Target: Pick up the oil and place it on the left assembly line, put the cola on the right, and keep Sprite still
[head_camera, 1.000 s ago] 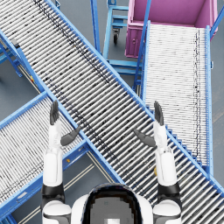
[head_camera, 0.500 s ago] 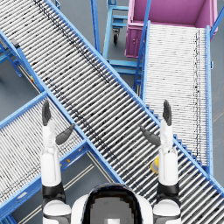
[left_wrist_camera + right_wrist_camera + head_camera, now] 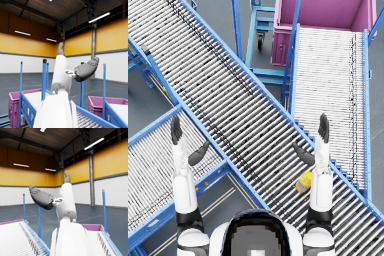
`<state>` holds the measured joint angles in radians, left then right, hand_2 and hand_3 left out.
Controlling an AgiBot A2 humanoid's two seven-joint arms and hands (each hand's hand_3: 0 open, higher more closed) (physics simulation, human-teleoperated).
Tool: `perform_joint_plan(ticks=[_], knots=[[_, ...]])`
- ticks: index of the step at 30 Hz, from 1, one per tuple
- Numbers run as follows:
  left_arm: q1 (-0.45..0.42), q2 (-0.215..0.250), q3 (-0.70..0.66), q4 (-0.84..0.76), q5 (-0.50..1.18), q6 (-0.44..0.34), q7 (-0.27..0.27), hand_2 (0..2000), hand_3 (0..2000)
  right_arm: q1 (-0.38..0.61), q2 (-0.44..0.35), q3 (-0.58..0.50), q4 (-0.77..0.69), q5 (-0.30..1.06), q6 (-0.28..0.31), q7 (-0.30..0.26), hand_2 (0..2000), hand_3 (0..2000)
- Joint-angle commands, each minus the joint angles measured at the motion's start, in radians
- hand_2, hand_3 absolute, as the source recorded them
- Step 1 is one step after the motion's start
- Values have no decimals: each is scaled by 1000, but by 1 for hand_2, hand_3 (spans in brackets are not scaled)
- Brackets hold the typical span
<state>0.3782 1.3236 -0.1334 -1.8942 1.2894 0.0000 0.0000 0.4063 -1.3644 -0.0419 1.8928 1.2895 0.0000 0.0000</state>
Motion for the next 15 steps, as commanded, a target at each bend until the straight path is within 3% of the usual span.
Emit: perform_joint_plan(ticks=[1, 15], knots=[[1, 1, 1, -1, 0, 0, 0, 0, 0, 14, -1, -3, 3, 0, 0, 0, 0, 0], [6, 10, 4, -15, 0, 0, 0, 0, 0, 24, -14, -18, -2, 0, 0, 0, 0, 0]])
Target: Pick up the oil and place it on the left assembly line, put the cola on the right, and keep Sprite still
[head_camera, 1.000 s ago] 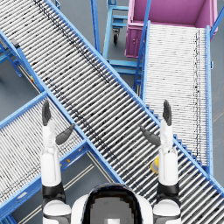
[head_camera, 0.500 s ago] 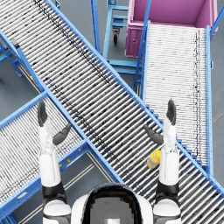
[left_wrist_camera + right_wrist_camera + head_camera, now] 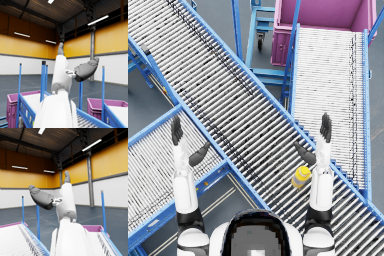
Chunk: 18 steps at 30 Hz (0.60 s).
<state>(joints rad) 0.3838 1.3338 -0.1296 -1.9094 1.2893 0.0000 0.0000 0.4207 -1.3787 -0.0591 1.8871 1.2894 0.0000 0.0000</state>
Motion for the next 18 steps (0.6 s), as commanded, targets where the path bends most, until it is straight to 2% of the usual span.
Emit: perform_joint_plan(ticks=[1, 11, 18], knots=[[8, -1, -6, -6, 0, 0, 0, 0, 0, 16, 0, -1, 4, 0, 0, 0, 0, 0], [22, 2, -16, -6, 0, 0, 0, 0, 0, 19, -10, 6, 2, 0, 0, 0, 0, 0], [2, 11, -17, -9, 0, 0, 0, 0, 0, 17, -15, -12, 10, 0, 0, 0, 0, 0]])
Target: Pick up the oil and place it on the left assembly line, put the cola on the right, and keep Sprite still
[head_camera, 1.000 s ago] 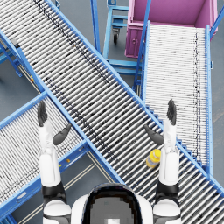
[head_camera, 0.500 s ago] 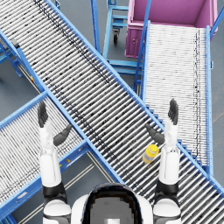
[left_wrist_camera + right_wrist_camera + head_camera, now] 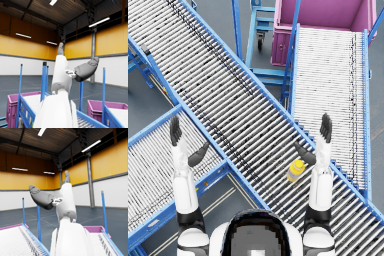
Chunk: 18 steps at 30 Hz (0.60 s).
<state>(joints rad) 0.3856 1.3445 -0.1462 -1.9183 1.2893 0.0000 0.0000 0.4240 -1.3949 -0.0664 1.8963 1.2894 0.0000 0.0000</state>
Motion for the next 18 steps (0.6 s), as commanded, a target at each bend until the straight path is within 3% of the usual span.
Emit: perform_joint_plan(ticks=[1, 18], knots=[[5, -1, 0, -12, 0, 0, 0, 0, 0, 1, -1, -1, 0, 0, 0, 0, 0, 0], [3, 8, 5, -19, 0, 0, 0, 0, 0, 15, -10, -5, 12, 0, 0, 0, 0, 0]])
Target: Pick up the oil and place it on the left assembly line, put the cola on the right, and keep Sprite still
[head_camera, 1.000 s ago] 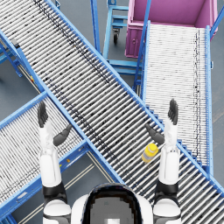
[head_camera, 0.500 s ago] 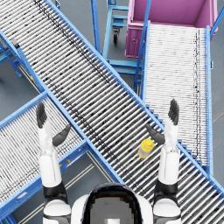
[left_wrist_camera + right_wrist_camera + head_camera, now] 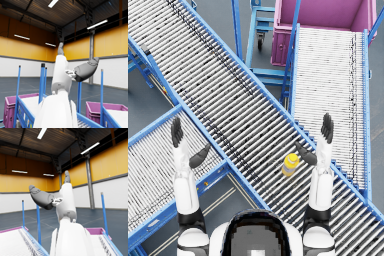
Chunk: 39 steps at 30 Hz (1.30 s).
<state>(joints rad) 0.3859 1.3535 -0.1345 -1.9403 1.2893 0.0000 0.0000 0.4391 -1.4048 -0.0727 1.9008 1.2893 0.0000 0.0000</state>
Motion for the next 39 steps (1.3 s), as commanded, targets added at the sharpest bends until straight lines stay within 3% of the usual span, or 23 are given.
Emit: perform_joint_plan(ticks=[1, 11, 19, 28, 39], knots=[[9, -2, -6, 2, 0, 0, 0, 0, 0, -3, -1, 0, 2, 0, 0, 0, 0, 0], [-22, 11, -11, -4, 0, 0, 0, 0, 0, -75, -13, 20, 67, 0, 0, 0, 0, 0], [-41, 20, 8, -11, 0, 0, 0, 0, 0, -240, 4, 145, 64, 0, 0, 0, 0, 0], [-44, 26, 43, -13, 0, 0, 0, 0, 0, -314, 19, 230, -138, 0, 0, 0, 0, 0], [-30, 33, 48, 27, 0, 0, 0, 0, 0, -256, -19, 291, -429, 0, 0, 0, 0, 0]])
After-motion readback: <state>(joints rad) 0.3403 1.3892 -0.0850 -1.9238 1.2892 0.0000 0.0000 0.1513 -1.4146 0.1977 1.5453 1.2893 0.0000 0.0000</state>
